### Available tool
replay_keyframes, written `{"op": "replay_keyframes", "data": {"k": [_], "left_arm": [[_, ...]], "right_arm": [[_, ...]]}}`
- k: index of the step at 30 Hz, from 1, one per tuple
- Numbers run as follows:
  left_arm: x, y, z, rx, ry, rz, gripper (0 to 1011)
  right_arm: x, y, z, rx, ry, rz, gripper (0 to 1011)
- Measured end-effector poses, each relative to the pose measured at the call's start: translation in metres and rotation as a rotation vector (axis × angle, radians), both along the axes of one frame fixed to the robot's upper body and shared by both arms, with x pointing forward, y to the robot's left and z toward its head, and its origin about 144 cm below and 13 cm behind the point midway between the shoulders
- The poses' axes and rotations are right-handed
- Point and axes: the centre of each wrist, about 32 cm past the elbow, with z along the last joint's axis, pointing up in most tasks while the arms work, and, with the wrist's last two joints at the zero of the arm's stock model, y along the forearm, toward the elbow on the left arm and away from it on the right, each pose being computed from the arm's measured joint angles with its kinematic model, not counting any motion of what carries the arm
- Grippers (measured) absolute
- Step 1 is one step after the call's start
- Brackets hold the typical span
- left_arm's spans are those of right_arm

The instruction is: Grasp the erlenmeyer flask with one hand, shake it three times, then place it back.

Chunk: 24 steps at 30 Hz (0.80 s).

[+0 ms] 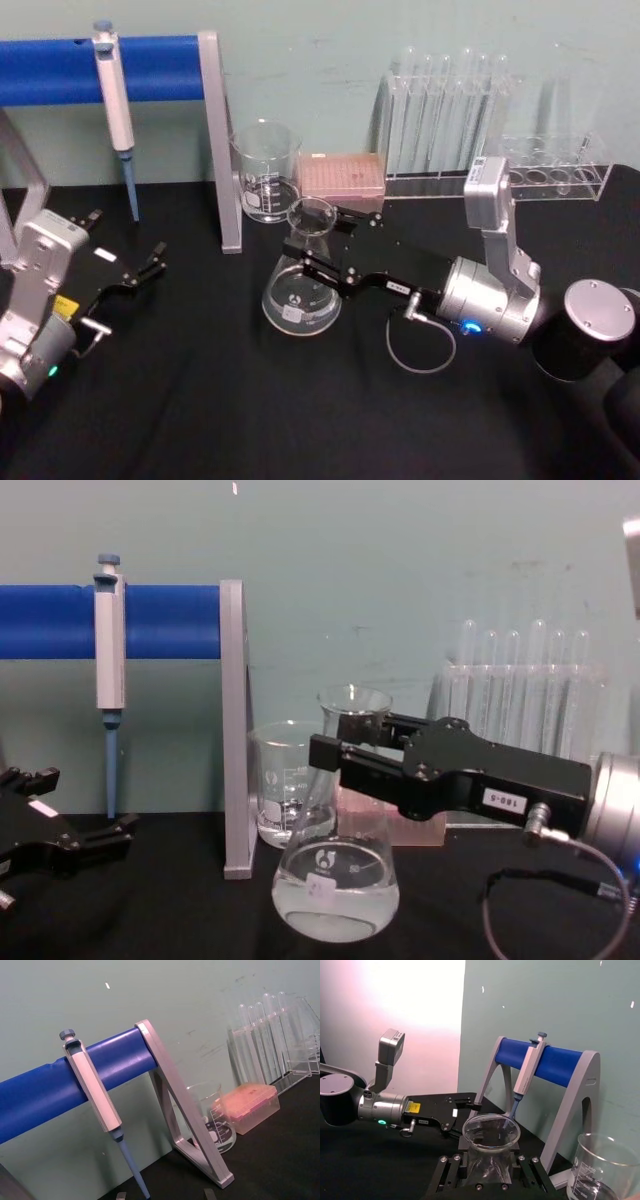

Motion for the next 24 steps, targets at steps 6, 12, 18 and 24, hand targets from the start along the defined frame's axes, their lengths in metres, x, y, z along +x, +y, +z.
{"op": "replay_keyframes", "data": {"k": [6, 12, 18, 24], "left_arm": [[0.0000, 0.0000, 0.0000, 0.000, 0.000, 0.000, 1001], [0.0000, 0.0000, 0.0000, 0.000, 0.000, 0.000, 1001], [0.0000, 0.0000, 0.0000, 0.000, 0.000, 0.000, 1001], [0.0000, 0.0000, 0.0000, 0.000, 0.000, 0.000, 1001]], "right_arm": [[0.0000, 0.0021, 0.0001, 0.004, 0.003, 0.001, 456], [-0.0005, 0.0030, -0.0012, 0.010, 0.006, -0.010, 457], [-0.0024, 0.0023, -0.0009, 0.017, 0.007, -0.033, 457], [-0.0066, -0.0019, -0.0005, 0.020, 0.009, -0.085, 456]]}}
